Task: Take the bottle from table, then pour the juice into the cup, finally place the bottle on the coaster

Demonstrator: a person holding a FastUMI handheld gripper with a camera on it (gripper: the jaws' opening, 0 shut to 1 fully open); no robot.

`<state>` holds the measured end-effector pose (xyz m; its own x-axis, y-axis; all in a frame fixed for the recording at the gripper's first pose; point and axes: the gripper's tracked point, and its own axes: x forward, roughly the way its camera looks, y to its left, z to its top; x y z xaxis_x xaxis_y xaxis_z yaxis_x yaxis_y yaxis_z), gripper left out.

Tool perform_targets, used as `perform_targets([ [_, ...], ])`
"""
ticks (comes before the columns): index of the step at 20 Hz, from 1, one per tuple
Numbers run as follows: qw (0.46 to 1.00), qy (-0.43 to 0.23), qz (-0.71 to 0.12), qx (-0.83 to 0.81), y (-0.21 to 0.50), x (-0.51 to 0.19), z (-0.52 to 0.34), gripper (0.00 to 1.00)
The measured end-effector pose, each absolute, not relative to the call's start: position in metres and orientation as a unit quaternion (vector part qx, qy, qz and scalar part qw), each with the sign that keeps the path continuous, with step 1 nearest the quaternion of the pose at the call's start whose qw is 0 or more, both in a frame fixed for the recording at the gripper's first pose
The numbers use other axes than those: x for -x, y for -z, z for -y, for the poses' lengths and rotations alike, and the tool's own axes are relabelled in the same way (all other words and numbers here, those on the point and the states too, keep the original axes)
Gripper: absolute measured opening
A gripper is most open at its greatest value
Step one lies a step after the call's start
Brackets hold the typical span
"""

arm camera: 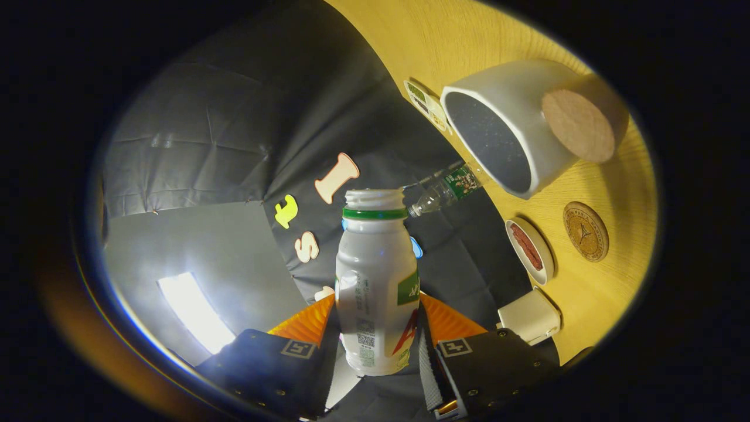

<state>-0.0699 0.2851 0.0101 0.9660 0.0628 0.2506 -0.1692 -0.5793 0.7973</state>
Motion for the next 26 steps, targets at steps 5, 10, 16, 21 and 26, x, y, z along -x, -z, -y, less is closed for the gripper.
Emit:
perform_targets([
  [5, 0.444, -0.121, 0.032, -0.887, -0.012, 0.068, -0.284, 0.61],
  [10, 0.432, -0.121, 0.035, -0.893, -0.02, 0.067, -0.282, 0.61],
  [16, 0.424, -0.122, 0.04, -0.897, -0.024, 0.065, -0.281, 0.61],
  [21, 0.42, -0.121, 0.041, -0.899, -0.024, 0.066, -0.28, 0.61],
  [26, 0.424, -0.12, 0.033, -0.897, -0.02, 0.068, -0.281, 0.61],
])
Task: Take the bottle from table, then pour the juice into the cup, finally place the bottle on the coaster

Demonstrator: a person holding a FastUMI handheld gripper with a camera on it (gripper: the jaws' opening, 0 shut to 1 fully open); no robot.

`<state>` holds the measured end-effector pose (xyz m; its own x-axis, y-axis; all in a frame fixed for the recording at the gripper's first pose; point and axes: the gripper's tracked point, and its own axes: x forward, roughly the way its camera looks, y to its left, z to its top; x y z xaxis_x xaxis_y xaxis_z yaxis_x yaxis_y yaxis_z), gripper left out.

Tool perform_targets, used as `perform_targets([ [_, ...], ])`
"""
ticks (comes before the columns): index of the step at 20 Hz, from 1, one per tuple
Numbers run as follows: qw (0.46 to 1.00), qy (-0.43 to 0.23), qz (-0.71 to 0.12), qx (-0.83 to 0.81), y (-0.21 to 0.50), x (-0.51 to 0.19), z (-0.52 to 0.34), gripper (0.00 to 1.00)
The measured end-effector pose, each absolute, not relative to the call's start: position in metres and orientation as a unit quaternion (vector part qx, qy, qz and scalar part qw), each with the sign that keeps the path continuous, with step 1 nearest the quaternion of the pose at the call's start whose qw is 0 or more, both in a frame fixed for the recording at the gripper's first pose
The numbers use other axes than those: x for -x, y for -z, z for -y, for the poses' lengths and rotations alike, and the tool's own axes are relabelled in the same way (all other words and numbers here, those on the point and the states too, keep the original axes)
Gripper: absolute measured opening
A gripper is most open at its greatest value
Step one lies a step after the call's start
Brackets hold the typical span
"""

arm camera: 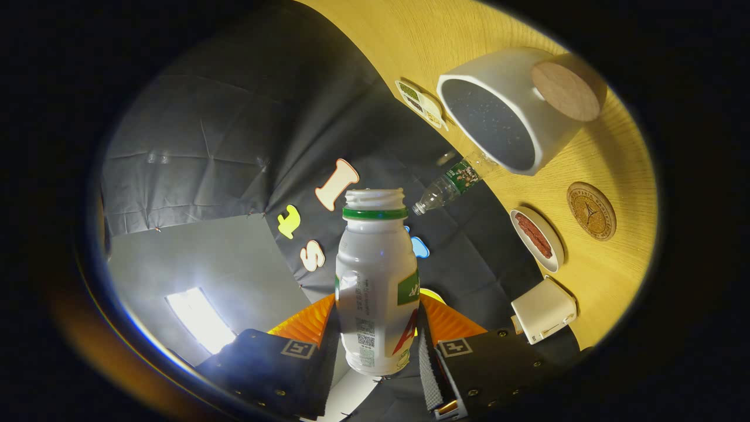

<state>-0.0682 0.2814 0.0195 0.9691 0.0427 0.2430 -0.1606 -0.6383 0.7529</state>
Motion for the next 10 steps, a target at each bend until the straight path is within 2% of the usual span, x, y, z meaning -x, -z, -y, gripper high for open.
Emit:
perform_targets([
  [8, 0.442, -0.107, 0.01, -0.891, 0.012, 0.075, -0.292, 0.61],
  [10, 0.485, -0.112, -0.001, -0.867, 0.016, 0.076, -0.3, 0.61],
])
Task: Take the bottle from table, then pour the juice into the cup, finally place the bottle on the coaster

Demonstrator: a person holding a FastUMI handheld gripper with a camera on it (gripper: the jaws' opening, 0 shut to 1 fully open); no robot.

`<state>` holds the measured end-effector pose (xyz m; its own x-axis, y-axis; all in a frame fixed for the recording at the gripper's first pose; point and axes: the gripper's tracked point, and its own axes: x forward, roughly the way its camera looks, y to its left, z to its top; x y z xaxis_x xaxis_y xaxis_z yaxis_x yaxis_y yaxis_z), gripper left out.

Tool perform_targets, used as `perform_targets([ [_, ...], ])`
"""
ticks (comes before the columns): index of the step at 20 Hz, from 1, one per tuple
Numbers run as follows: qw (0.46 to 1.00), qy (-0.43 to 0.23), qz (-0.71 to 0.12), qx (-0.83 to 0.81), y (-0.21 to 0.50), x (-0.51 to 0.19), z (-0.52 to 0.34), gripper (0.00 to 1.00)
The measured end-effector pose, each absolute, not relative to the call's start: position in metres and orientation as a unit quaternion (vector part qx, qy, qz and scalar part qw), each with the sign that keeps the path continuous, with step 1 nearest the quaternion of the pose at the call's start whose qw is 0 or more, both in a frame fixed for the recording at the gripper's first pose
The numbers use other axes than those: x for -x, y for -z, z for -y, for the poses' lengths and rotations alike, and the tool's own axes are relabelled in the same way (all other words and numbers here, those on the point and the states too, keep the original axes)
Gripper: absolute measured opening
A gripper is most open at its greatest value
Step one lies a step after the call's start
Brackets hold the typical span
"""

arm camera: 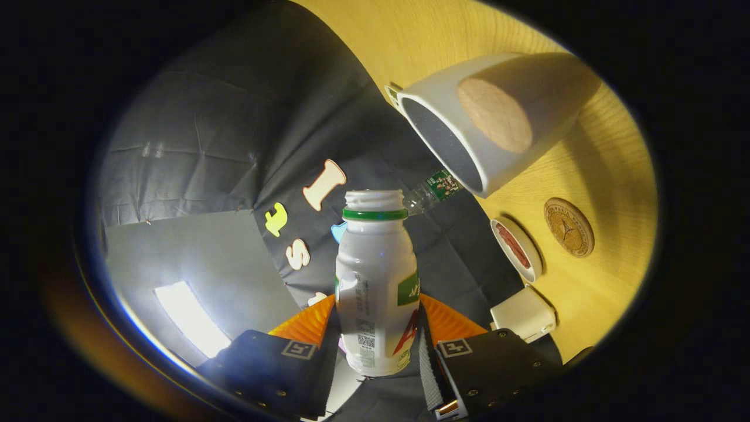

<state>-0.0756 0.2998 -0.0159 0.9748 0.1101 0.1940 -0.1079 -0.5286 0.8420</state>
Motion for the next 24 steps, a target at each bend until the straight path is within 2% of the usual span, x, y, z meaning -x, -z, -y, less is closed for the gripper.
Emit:
perform_targets([
  [7, 0.766, -0.101, -0.074, -0.631, 0.046, 0.072, -0.321, 0.61],
  [12, 0.878, -0.088, -0.107, -0.458, 0.051, 0.069, -0.329, 0.61],
  [18, 0.958, -0.073, -0.127, -0.246, 0.052, 0.062, -0.341, 0.61],
  [24, 0.99, -0.063, -0.11, -0.069, 0.061, 0.037, -0.358, 0.61],
])
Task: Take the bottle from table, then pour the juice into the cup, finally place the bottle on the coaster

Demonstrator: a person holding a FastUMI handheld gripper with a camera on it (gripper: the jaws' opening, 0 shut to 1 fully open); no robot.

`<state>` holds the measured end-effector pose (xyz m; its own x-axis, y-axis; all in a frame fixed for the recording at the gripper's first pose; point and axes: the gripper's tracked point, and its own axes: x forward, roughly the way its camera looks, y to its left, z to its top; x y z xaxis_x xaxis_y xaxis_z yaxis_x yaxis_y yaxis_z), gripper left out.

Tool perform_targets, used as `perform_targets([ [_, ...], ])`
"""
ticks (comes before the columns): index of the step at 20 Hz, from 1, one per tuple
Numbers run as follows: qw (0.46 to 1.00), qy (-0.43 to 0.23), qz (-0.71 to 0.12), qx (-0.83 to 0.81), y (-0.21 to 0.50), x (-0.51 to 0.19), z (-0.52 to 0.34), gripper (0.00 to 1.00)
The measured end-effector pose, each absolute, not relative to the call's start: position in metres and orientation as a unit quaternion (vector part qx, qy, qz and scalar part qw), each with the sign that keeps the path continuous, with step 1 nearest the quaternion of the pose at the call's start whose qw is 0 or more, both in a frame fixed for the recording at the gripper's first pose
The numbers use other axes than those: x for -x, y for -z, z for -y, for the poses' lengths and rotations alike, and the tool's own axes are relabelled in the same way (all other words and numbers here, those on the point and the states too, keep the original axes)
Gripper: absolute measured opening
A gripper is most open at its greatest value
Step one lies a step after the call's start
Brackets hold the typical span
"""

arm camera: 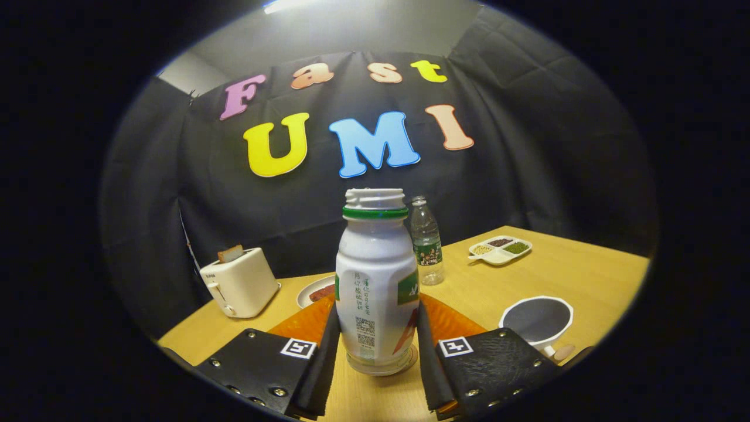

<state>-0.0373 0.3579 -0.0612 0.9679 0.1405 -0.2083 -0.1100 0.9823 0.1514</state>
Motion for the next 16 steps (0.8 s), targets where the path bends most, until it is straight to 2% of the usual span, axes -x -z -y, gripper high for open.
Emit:
perform_targets([
  [3, 0.992, -0.077, -0.1, -0.014, 0.071, 0.022, -0.373, 0.61],
  [9, 0.986, -0.102, -0.132, 0.025, 0.119, 0.001, -0.392, 0.61],
  [16, 0.987, -0.099, -0.124, 0.001, 0.121, 0.002, -0.386, 0.62],
])
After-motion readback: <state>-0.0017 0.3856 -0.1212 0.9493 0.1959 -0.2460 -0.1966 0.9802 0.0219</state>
